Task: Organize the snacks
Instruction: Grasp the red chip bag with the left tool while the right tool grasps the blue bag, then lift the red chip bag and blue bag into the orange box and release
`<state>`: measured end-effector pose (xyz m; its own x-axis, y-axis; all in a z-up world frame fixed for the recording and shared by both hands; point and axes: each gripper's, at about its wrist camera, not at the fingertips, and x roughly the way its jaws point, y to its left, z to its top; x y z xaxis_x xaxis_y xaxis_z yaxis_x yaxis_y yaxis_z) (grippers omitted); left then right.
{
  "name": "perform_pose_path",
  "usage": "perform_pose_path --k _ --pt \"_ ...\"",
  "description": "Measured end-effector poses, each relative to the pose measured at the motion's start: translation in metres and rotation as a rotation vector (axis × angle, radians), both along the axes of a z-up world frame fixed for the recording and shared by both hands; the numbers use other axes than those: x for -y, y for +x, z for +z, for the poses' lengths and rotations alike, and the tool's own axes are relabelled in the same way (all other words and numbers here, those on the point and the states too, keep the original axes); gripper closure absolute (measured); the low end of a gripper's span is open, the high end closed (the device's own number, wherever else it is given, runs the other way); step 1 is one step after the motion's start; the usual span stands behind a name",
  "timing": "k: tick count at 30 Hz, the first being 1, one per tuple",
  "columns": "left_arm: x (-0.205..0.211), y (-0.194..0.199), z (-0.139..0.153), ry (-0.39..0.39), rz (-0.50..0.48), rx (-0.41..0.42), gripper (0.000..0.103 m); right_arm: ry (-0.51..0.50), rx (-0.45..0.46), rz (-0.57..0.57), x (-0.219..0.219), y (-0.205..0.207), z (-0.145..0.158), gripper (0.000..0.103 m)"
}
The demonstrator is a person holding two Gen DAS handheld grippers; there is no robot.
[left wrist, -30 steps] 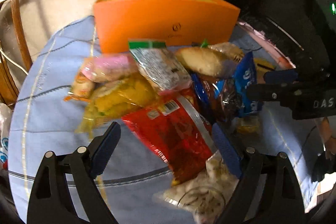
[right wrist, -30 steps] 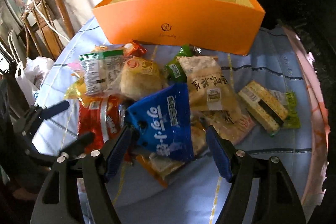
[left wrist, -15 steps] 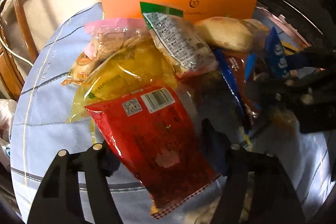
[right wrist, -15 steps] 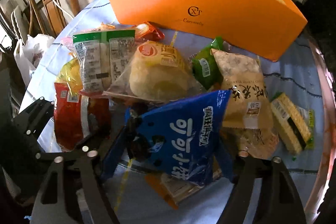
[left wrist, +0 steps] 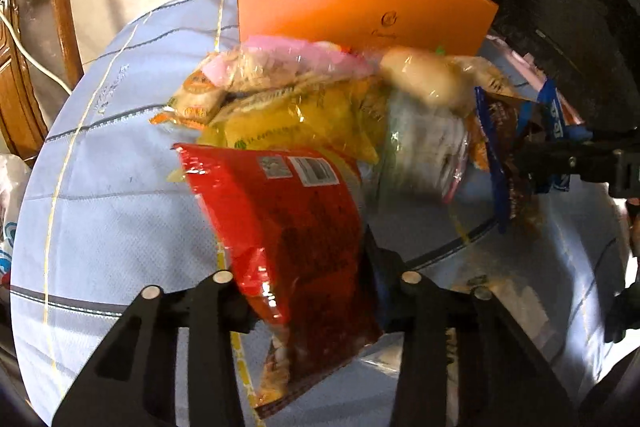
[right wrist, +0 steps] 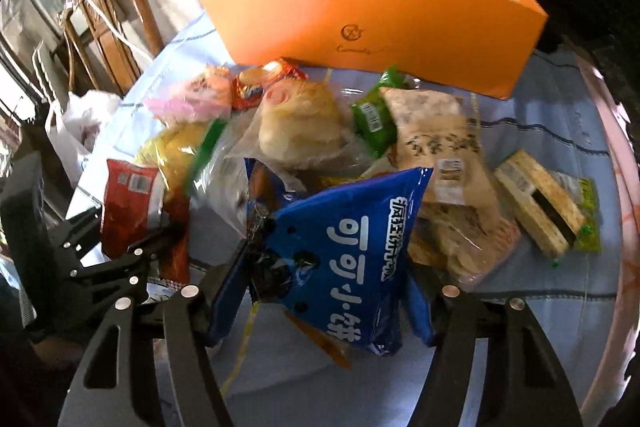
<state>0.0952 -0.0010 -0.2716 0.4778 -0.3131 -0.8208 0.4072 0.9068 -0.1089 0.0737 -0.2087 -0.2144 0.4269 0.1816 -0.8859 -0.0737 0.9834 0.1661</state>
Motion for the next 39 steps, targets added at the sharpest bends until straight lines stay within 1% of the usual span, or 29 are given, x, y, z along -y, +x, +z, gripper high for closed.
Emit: perform_pose_path --k 5,8,11,14,21,26,31,34,36,39 --pt "-0.011 -0.010 0.018 -0.040 -0.006 0.029 0.067 0.021 0.032 -0.032 0.010 -0.009 0.013 0.034" --pt "-0.017 -0.014 0.022 -0.052 -0.003 0.034 0.070 0.035 0.040 -0.055 0.015 -0.015 0.017 0.034" --pt "-0.022 -0.022 0.033 -0.092 -0.021 0.043 0.073 0.047 0.052 -0.063 0.018 -0.022 0.022 0.034" --pt "-0.023 -0.027 0.049 -0.115 -0.036 0.072 0.074 0.055 0.076 -0.063 0.019 -0.029 0.031 0.034" --pt "-0.027 -0.035 0.092 -0.165 -0.035 0.145 0.074 0.081 0.149 -0.081 0.026 -0.039 0.063 0.034" --pt "-0.021 -0.033 0.124 -0.201 -0.048 0.186 0.074 0.100 0.206 -0.092 0.031 -0.043 0.092 0.034" --pt "-0.009 -0.025 0.164 -0.233 -0.062 0.238 0.074 0.113 0.289 -0.113 0.044 -0.040 0.134 0.034" --pt "-0.001 -0.010 0.189 -0.250 -0.071 0.269 0.074 0.103 0.345 -0.129 0.054 -0.031 0.161 0.034" --pt "0.001 -0.001 0.200 -0.265 -0.075 0.286 0.074 0.104 0.376 -0.146 0.062 -0.021 0.179 0.034" --pt "0.014 0.026 0.223 -0.270 -0.082 0.320 0.074 0.110 0.408 -0.171 0.073 -0.003 0.198 0.034"
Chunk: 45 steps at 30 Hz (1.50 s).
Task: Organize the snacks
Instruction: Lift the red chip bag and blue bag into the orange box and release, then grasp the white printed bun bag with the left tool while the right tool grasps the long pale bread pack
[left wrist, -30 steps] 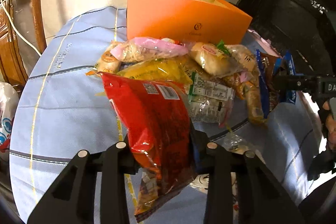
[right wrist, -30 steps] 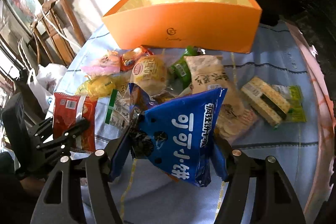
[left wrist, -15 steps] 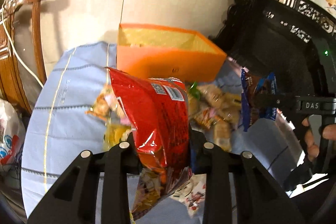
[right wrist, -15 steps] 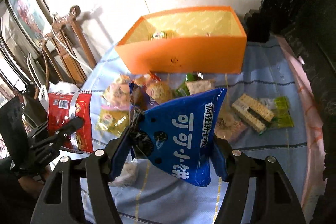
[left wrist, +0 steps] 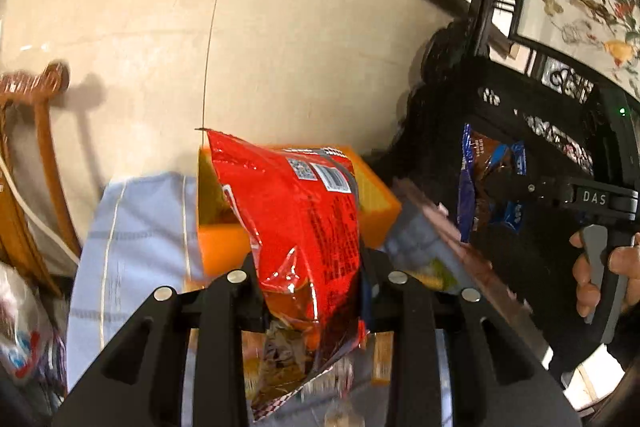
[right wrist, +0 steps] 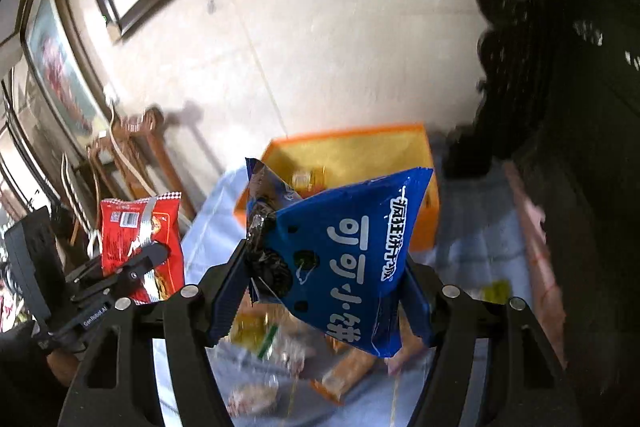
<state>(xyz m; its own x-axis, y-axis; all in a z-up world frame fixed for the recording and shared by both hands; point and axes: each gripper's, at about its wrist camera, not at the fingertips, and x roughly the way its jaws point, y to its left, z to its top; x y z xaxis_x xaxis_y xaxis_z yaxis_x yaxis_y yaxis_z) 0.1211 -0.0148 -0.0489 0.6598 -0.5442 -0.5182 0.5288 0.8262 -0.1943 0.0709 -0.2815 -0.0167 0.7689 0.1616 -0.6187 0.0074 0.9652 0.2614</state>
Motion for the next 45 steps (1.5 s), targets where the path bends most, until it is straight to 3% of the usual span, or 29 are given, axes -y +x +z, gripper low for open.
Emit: perform_pose_path --k 6,12,14,16,18,20,24,27,30,36,40,45 --pt "0.025 0.061 0.023 0.002 0.019 0.014 0.074 -0.013 0.028 -0.025 0.009 0.054 0.027 0.034" --pt "0.056 0.128 0.035 0.052 0.040 0.047 0.073 -0.023 0.023 -0.054 0.022 0.124 0.030 0.034" --pt "0.065 0.155 0.031 0.071 0.068 0.037 0.069 -0.009 0.011 -0.039 0.027 0.147 0.024 0.028" --pt "0.068 0.179 0.022 0.070 0.110 -0.004 0.014 -0.046 -0.053 -0.067 0.034 0.172 0.008 0.026" --pt "0.063 0.191 0.014 0.074 0.173 -0.011 0.010 -0.075 -0.090 -0.096 0.038 0.180 -0.004 0.026" --pt "0.056 0.193 -0.003 0.075 0.162 -0.042 0.010 -0.073 -0.100 -0.102 0.041 0.176 -0.017 0.026" --pt "0.041 0.173 -0.040 0.139 0.135 -0.086 0.010 -0.027 -0.166 -0.110 0.042 0.151 -0.059 0.026" --pt "0.025 0.143 -0.065 0.133 0.104 -0.140 0.010 -0.002 -0.207 -0.140 0.040 0.124 -0.084 0.026" --pt "0.011 0.096 -0.089 0.141 0.027 -0.173 0.010 0.043 -0.303 -0.149 0.030 0.085 -0.121 0.025" --pt "0.001 -0.013 -0.143 0.228 -0.169 -0.185 0.010 0.038 -0.487 -0.083 -0.016 0.018 -0.183 0.025" --pt "0.001 -0.053 -0.171 0.253 -0.186 -0.214 0.010 -0.006 -0.530 -0.041 -0.042 -0.004 -0.203 0.025" --pt "0.004 -0.070 -0.185 0.244 -0.162 -0.212 0.010 0.012 -0.523 -0.050 -0.045 -0.014 -0.210 0.025"
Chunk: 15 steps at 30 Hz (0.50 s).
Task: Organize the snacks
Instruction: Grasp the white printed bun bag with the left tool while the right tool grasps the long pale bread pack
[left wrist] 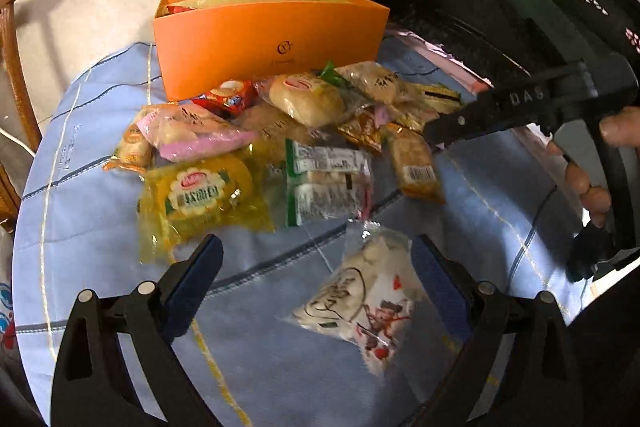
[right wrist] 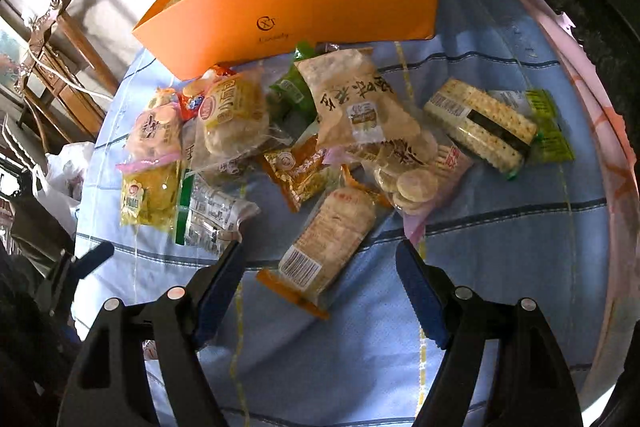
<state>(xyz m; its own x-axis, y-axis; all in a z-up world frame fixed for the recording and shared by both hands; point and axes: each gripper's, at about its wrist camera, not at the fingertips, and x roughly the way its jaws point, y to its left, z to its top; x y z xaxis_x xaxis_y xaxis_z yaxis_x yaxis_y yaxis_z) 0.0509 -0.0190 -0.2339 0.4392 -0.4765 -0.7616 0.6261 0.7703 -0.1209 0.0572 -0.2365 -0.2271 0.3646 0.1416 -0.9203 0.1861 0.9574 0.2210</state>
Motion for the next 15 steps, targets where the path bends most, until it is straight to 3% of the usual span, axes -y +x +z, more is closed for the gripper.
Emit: perform_pose_path --k 9,11,12,13,15 --pt "0.032 -0.006 -0.029 0.013 0.005 -0.003 0.010 -0.062 -0.074 -0.009 -0.023 0.029 -0.038 0.027" --pt "0.038 -0.009 -0.035 0.029 -0.015 -0.021 0.010 -0.093 -0.088 0.004 -0.029 0.034 -0.046 0.045" --pt "0.039 -0.012 -0.039 0.038 -0.020 -0.034 0.014 -0.095 -0.084 0.006 -0.030 0.032 -0.049 0.046" --pt "0.039 -0.015 -0.043 0.033 -0.033 -0.059 0.031 -0.114 -0.078 0.022 -0.031 0.030 -0.049 0.055" --pt "0.037 -0.024 -0.048 0.046 -0.052 -0.072 0.045 -0.117 -0.064 0.054 -0.031 0.026 -0.050 0.060"
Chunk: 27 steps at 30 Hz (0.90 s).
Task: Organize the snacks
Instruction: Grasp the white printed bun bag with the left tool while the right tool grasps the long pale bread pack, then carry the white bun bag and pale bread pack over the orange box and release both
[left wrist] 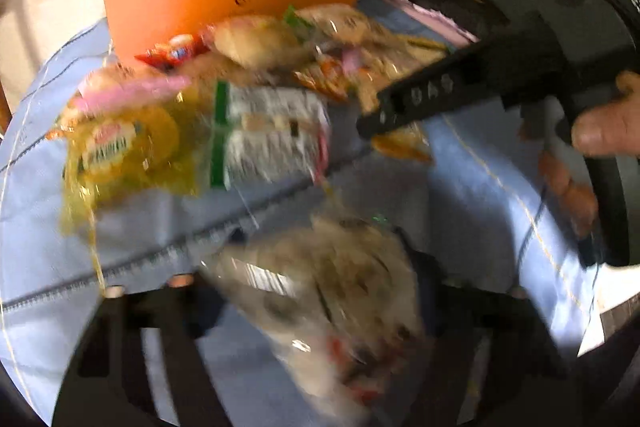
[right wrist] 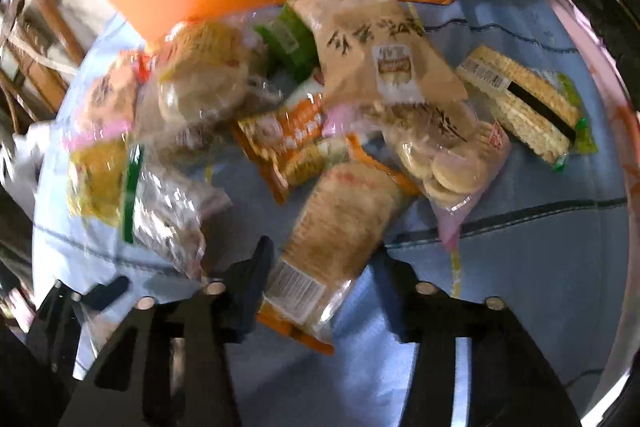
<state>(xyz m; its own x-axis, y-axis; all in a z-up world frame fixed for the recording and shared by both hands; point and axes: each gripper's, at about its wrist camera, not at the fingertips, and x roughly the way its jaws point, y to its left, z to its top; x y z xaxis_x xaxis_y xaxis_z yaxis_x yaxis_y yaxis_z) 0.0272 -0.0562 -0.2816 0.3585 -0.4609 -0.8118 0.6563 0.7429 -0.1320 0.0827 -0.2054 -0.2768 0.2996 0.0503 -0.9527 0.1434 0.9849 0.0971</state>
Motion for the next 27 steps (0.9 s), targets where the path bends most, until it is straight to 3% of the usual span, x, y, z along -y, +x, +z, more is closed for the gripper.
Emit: perform_pose_path --k 2,8,13,20,27 --pt "-0.002 -0.010 0.000 0.000 -0.019 0.000 0.049 0.006 -0.002 0.004 0.004 -0.004 0.000 0.066" --pt "-0.009 -0.026 0.009 -0.026 -0.048 -0.014 0.059 0.057 0.022 0.001 0.018 -0.027 0.002 0.068" --pt "-0.028 -0.026 0.025 -0.075 0.025 -0.003 0.059 0.080 0.075 0.018 0.021 -0.046 0.019 0.068" --pt "-0.043 -0.015 0.075 -0.141 0.096 0.099 0.059 0.110 0.191 0.045 0.030 -0.062 0.076 0.068" --pt "-0.048 0.026 0.142 -0.225 0.172 0.187 0.058 0.105 0.370 0.060 0.043 -0.049 0.171 0.068"
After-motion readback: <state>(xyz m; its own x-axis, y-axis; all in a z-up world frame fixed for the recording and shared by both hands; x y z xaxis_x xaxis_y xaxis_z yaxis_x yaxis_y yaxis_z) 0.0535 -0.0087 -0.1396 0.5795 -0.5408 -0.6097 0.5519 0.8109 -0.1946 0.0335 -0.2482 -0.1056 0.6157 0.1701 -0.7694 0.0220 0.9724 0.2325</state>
